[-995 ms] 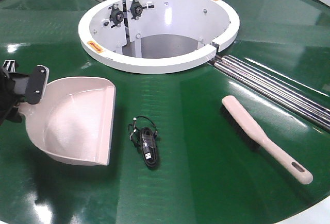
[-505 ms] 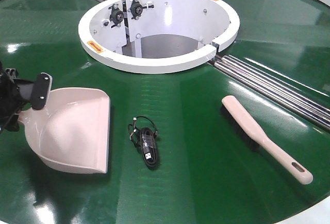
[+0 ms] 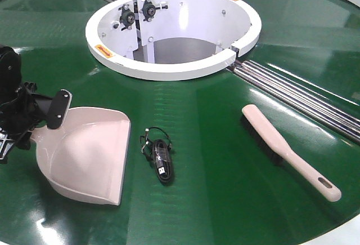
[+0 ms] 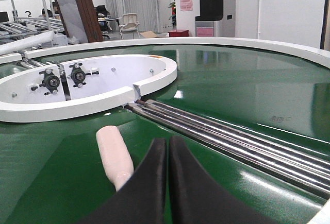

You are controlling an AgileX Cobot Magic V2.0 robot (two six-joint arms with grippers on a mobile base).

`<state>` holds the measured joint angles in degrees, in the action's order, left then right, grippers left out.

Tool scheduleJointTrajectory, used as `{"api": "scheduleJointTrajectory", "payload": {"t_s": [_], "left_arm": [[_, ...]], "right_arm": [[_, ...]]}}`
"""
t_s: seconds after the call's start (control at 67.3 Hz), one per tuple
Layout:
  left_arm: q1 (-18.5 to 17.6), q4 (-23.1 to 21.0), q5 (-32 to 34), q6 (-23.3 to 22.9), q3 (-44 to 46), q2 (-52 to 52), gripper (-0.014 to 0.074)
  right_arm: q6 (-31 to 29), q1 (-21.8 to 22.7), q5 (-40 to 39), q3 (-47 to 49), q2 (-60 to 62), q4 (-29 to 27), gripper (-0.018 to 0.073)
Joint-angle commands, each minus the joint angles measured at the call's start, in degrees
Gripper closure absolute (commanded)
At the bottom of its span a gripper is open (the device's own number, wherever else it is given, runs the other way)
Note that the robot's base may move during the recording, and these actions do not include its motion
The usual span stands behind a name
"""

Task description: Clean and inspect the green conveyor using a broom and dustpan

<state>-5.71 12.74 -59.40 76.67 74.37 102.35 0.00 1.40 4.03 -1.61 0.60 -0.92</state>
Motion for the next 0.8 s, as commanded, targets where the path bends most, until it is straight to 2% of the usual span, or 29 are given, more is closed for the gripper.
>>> {"api": "scheduleJointTrajectory", "payload": {"t_s": [0.0, 0.356, 0.787], "left_arm": [[-0.37, 0.80, -0.18, -0.51, 1.75, -2.46, 0.0603], [-0.37, 0.74, 0.58, -0.51, 1.75, -2.46, 0.0603], [-0.37, 0.67, -1.68, -0.51, 1.75, -2.46, 0.0603]], "right_arm": [[0.00, 0.31, -4.34, -0.62, 1.02, 0.53, 0.0569], [0.00, 0.31, -4.34, -0.62, 1.02, 0.53, 0.0569], [0.00, 0.31, -4.34, -0.62, 1.02, 0.53, 0.0569]]}}
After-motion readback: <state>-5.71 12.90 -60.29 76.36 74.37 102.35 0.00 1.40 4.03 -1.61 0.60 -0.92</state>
